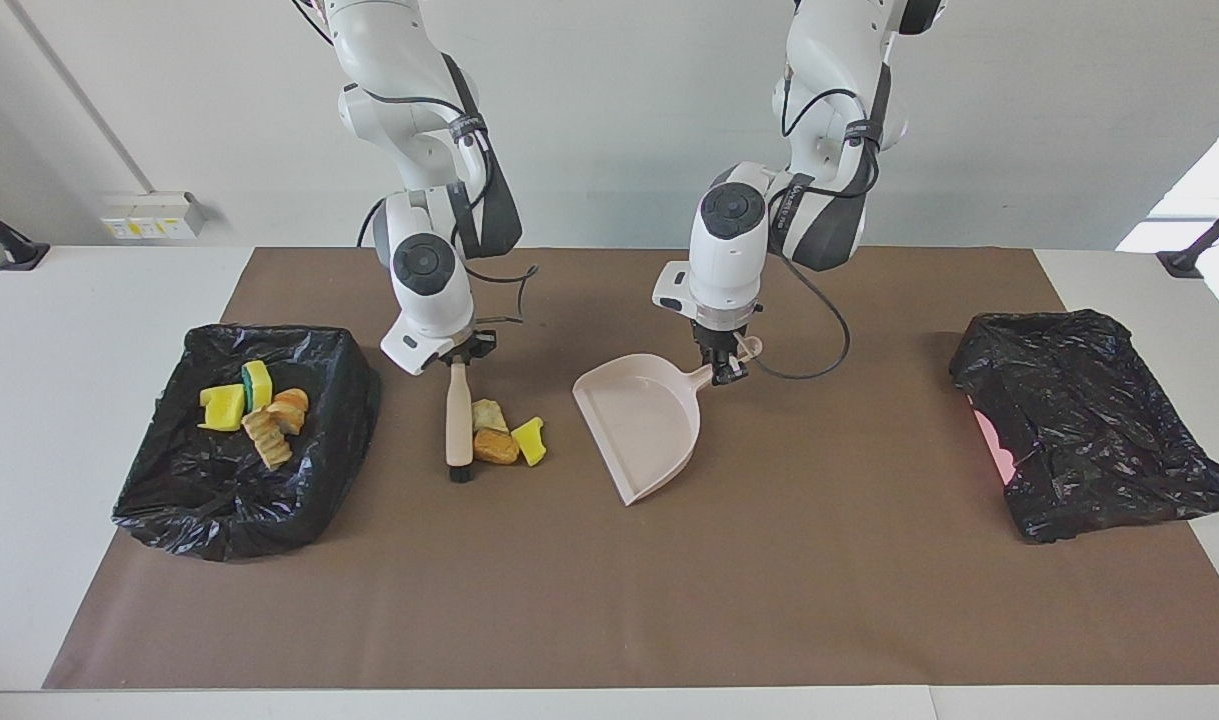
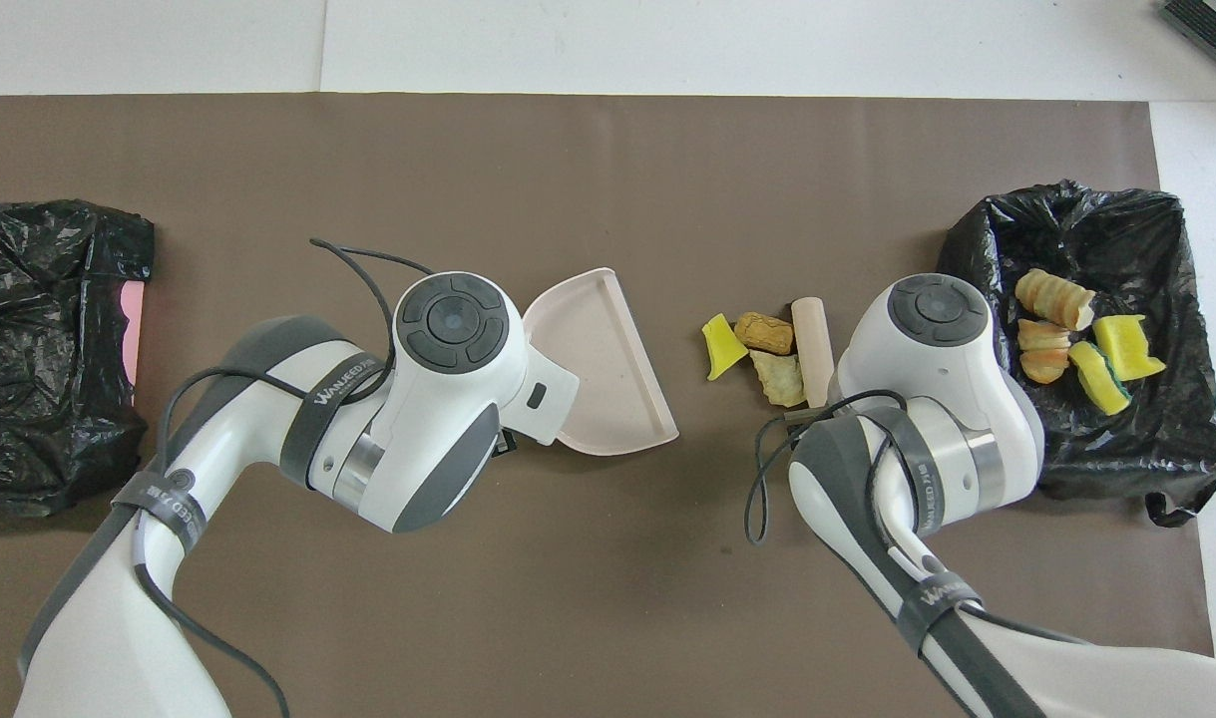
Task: Sweep and dump trash in bin
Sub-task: 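Sweep the sponge, potato and bread into the dustpan with the right gripper, then carry the loaded dustpan to the black bag with the left gripper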
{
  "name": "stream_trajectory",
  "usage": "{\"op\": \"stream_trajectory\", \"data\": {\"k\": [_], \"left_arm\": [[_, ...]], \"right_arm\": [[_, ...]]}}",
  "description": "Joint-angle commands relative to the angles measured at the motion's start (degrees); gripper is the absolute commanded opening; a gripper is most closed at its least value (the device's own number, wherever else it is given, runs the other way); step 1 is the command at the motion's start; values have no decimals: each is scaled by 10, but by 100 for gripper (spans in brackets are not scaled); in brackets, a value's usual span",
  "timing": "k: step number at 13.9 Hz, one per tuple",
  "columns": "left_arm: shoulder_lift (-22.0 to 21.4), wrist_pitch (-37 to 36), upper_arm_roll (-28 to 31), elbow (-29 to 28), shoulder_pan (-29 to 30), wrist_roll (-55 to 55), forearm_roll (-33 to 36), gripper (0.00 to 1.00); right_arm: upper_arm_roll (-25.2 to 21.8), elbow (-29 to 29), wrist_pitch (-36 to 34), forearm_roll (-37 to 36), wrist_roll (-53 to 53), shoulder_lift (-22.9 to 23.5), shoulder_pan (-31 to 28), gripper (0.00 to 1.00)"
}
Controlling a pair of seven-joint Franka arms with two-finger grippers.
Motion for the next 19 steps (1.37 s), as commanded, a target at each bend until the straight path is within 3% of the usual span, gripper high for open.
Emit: {"op": "stream_trajectory", "data": {"k": [1, 4, 8, 13, 16, 19], "left_arm": [[-27, 43, 4, -54, -14, 43, 0, 0], [-27, 66, 5, -73, -14, 48, 3, 0], [-34, 67, 6, -87, -15, 60, 4, 0], [-39, 67, 6, -93, -15, 60, 15, 0], [-40, 70, 5, -99, -15, 60, 15, 0], [-40, 73, 5, -100, -12, 61, 15, 0]], "right_arm": [[2, 2, 9, 29, 19, 4, 13, 0], [3, 2, 28, 36, 38, 5, 12, 0], [4, 1, 30, 103, -5, 10, 36, 0], [4, 5, 31, 281, -84, 9, 67, 0], [4, 13, 23, 296, -63, -1, 84, 0], [-1, 49, -51, 295, -31, -33, 76, 0]]}}
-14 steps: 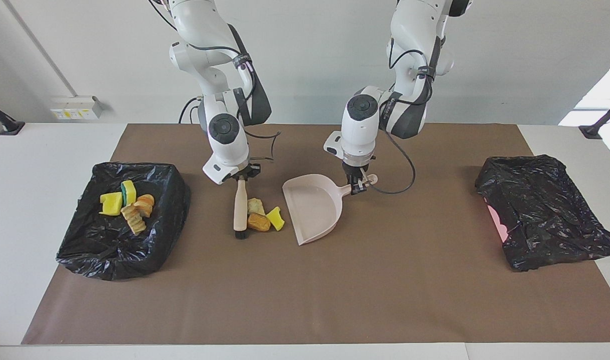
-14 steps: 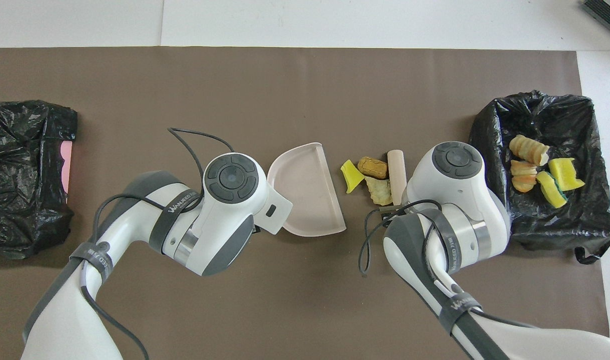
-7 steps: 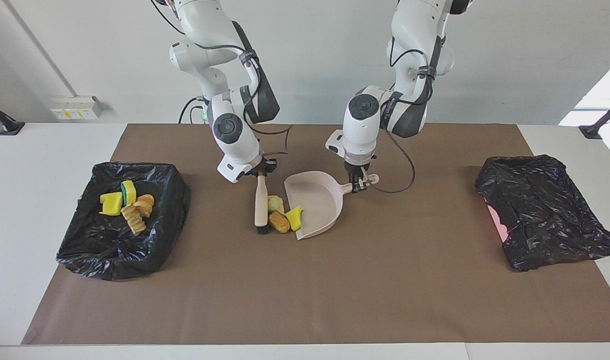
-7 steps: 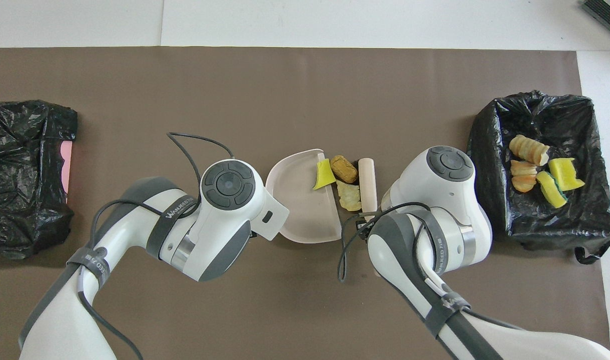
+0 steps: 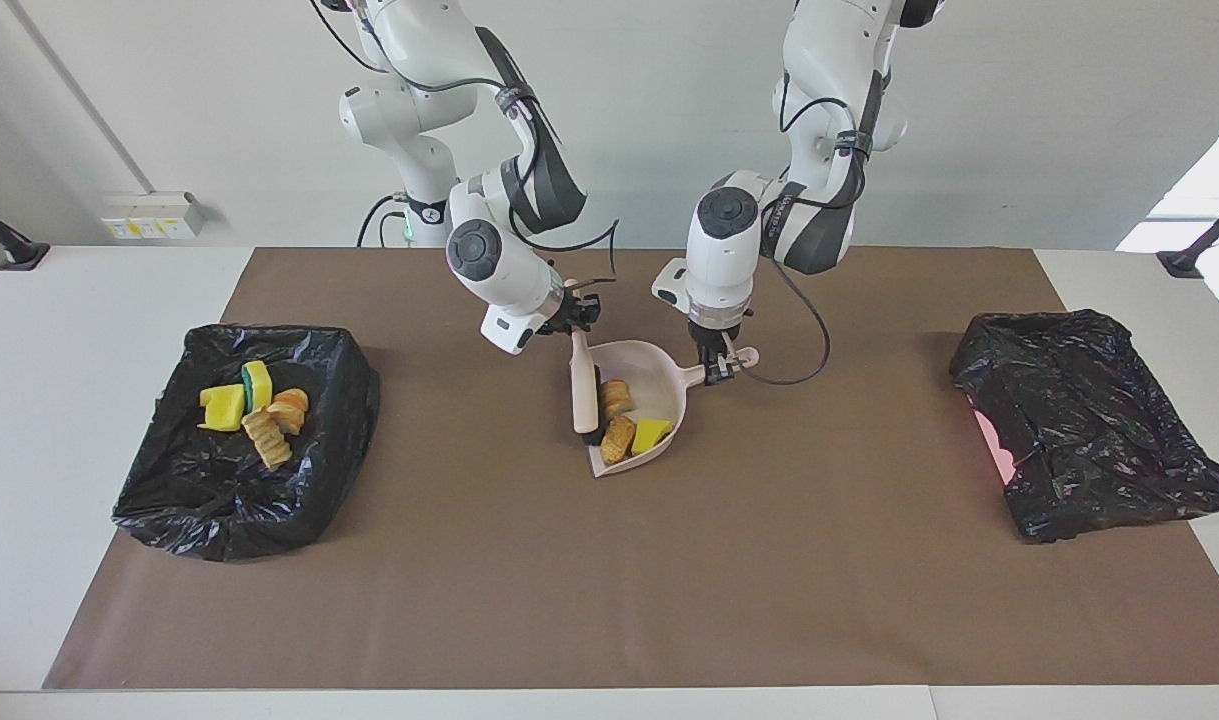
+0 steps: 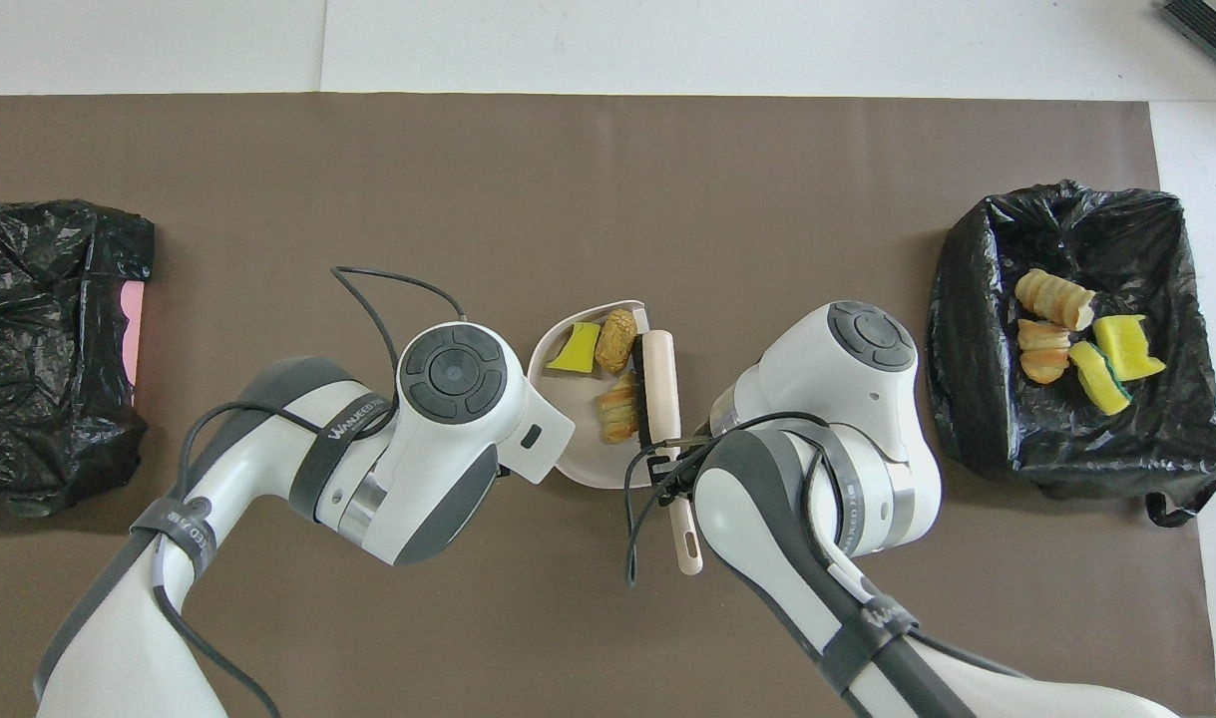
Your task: Sweep and dump trash in bin
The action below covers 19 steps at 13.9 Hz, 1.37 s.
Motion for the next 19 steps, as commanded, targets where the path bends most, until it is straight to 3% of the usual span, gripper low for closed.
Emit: {"op": "stream_trajectory", "data": {"k": [1, 4, 7, 12, 15, 19], "left_arm": [[-18, 15, 6, -31, -4, 8, 12, 0], [-17, 13, 7, -28, 1, 50, 12, 0], [-35, 1, 12, -23, 17, 77, 12, 0], [-123, -64, 11, -23, 115, 213, 11, 0], [-160, -85, 12, -23, 193, 305, 11, 0], [-171, -88, 13, -9, 327, 437, 5, 0]], "right_arm": [[-7, 23, -68, 4, 39, -46, -13, 0], [-8, 23, -127, -83, 81, -87, -25, 0], [0, 2, -141, -177, 143, -112, -4, 0], [1, -95, -81, -168, 198, -172, 40, 0], [1, -100, -45, -167, 258, -156, 88, 0], [1, -102, -3, -135, 270, -127, 120, 0]]}}
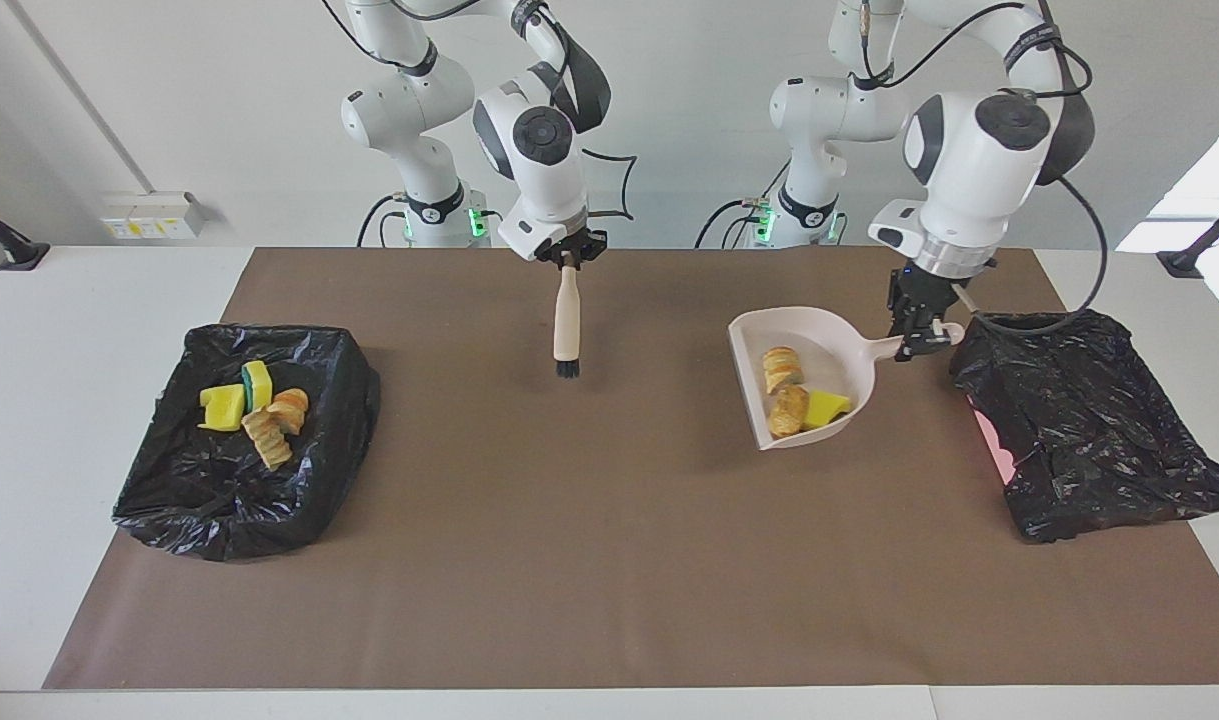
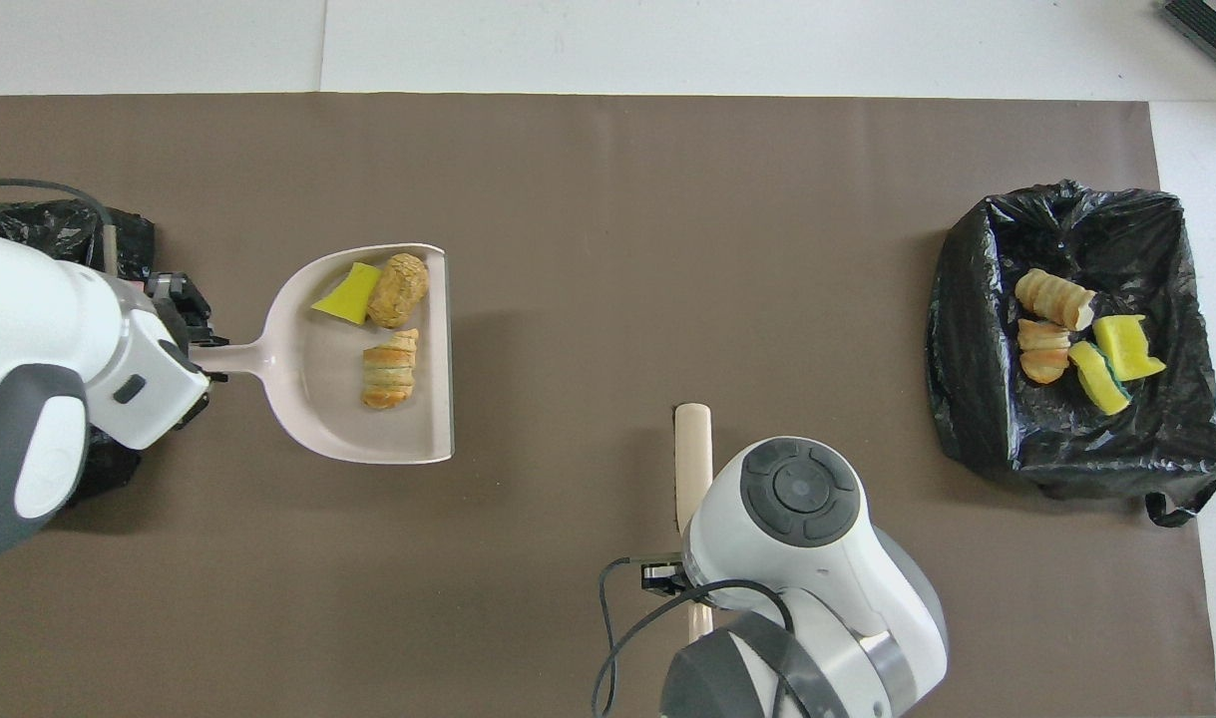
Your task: Sweep and dump trash in bin
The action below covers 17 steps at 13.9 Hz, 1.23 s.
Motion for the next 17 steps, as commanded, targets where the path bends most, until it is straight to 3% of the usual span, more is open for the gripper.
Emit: {"op": "stream_trajectory", "data": {"k": [1, 6, 9, 11, 14, 16, 17], "left_arm": [[-13, -2, -8, 1, 83, 70, -1, 0], [-2, 8, -8, 36, 256, 70, -3, 0], [18, 8, -4, 74, 325, 92, 6, 0], [23, 25, -4, 84, 349, 163, 32, 0], [75, 19, -4, 142, 355, 185, 151, 0], [85, 18, -4, 148, 354, 185, 202, 0], [87, 18, -4, 150, 351, 184, 219, 0]], "right_arm": [[0, -12, 49, 15, 24, 22, 20, 0], [0, -36, 81, 17, 39, 45, 44, 0], [0, -44, 100, 18, 39, 51, 52, 0], [0, -44, 114, 19, 50, 54, 57, 0], [0, -44, 116, 22, 50, 59, 63, 1], [0, -44, 138, 23, 56, 71, 68, 8], [0, -44, 150, 23, 58, 75, 68, 21]]}}
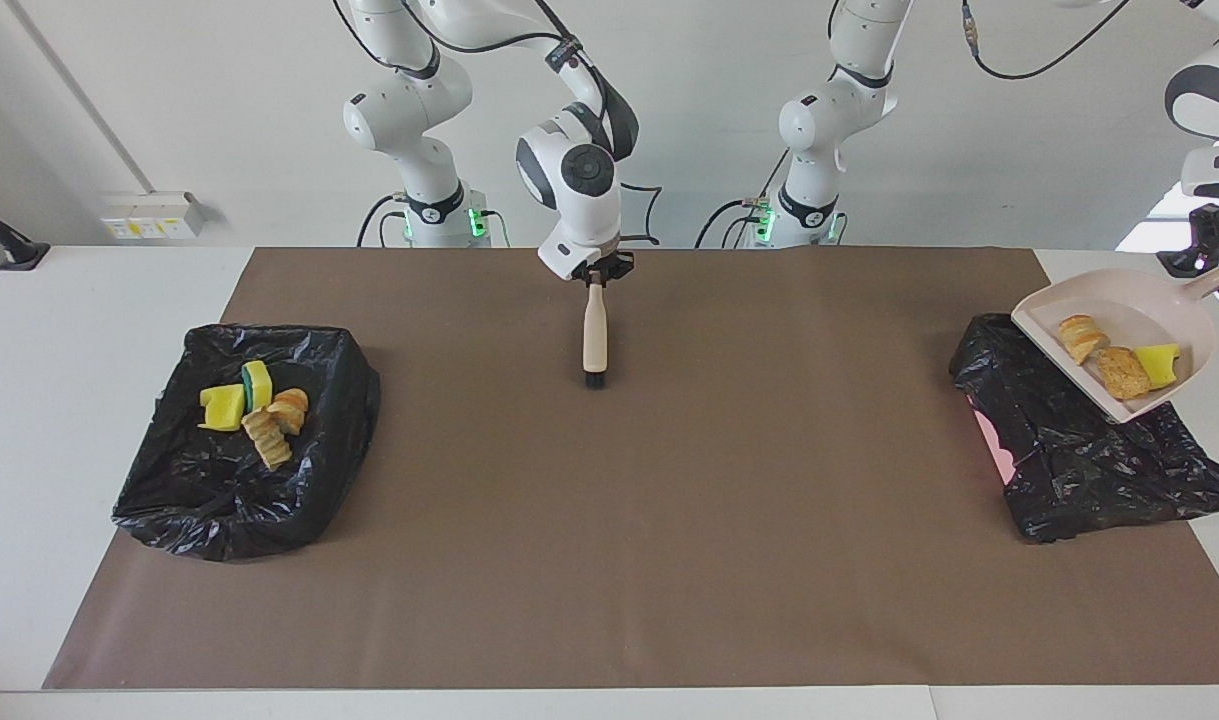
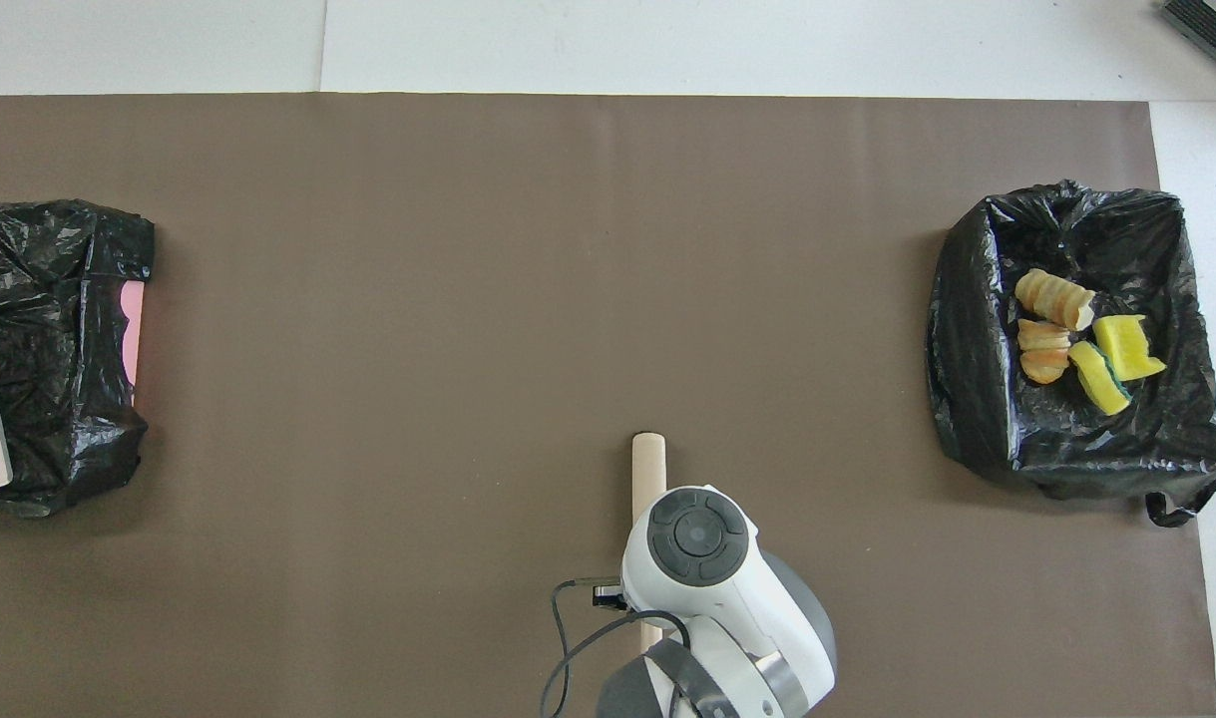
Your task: Sweep and dump trash in bin
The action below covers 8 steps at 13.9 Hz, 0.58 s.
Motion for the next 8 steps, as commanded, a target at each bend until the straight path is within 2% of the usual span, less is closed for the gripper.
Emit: {"op": "stream_trajectory", "data": {"k": [1, 2, 3, 8], "left_arm": [[23, 3, -4, 26, 1, 9, 45, 0], [28, 4, -4, 31, 0, 8, 52, 0], [32, 3, -4, 32, -1, 6, 56, 0], [42, 10, -4, 29, -3, -12, 127, 0]], "right_arm": [[0, -2, 28, 11, 11, 12, 4, 48], [0, 2, 20, 11, 3, 14, 4, 69], [0, 9, 12, 10, -1, 13, 4, 100], [-7, 80, -57, 1, -17, -8, -26, 100]]}}
